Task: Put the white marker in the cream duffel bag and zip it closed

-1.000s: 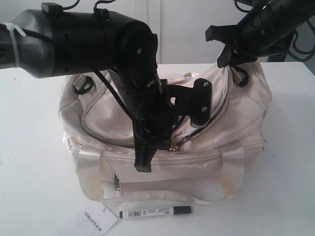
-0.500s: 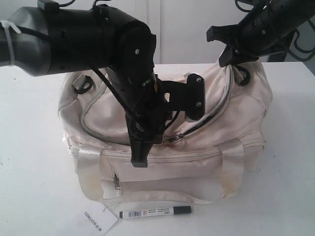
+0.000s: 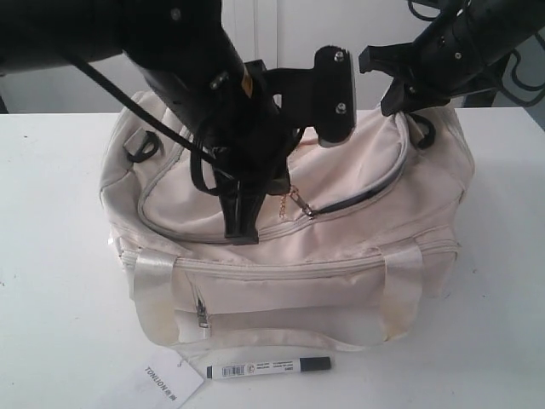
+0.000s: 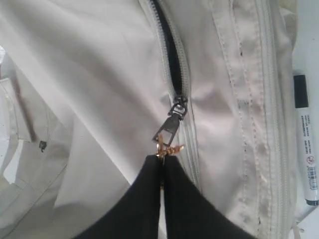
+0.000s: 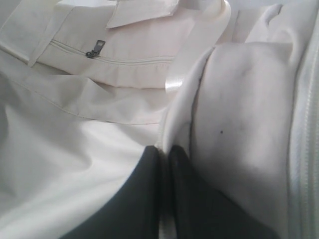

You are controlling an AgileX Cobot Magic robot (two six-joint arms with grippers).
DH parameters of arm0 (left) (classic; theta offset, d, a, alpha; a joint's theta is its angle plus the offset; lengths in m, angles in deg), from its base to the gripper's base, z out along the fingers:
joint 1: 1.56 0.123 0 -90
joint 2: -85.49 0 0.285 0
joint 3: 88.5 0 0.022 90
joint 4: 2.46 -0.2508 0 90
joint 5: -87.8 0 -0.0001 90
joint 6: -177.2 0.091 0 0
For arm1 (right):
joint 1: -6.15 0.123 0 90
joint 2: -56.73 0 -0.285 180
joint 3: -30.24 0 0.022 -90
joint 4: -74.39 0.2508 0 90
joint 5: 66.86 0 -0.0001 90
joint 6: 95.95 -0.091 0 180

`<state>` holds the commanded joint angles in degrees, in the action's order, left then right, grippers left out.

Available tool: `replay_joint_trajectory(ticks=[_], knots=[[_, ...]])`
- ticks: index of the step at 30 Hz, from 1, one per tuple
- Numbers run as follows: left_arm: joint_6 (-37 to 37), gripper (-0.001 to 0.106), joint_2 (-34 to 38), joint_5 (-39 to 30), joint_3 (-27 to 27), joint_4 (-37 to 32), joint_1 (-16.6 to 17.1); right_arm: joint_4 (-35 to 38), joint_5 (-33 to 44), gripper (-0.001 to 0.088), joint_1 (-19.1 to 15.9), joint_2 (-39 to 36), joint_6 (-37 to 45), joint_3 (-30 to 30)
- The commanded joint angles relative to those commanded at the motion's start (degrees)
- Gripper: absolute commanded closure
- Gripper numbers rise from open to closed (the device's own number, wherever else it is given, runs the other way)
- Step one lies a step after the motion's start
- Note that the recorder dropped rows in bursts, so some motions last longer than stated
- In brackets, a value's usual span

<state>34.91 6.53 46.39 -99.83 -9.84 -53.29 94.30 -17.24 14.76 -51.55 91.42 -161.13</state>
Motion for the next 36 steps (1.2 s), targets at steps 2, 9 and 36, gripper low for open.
replay_joint_trajectory(ticks=[2, 9, 36], knots=[[0.0, 0.105, -0.81, 0.73, 0.0, 0.0, 0.0, -0.31, 0.0, 0.0868, 0.0, 0.0, 0.0, 0.0], [0.0, 0.105, -2.35, 1.93, 0.0, 0.0, 0.0, -0.67, 0.61, 0.0868, 0.0, 0.0, 0.0, 0.0], [-0.64, 0.105, -1.22, 1.09, 0.0, 0.0, 0.0, -0.68, 12.2, 0.0562, 0.0, 7.99, -2.59, 0.1]])
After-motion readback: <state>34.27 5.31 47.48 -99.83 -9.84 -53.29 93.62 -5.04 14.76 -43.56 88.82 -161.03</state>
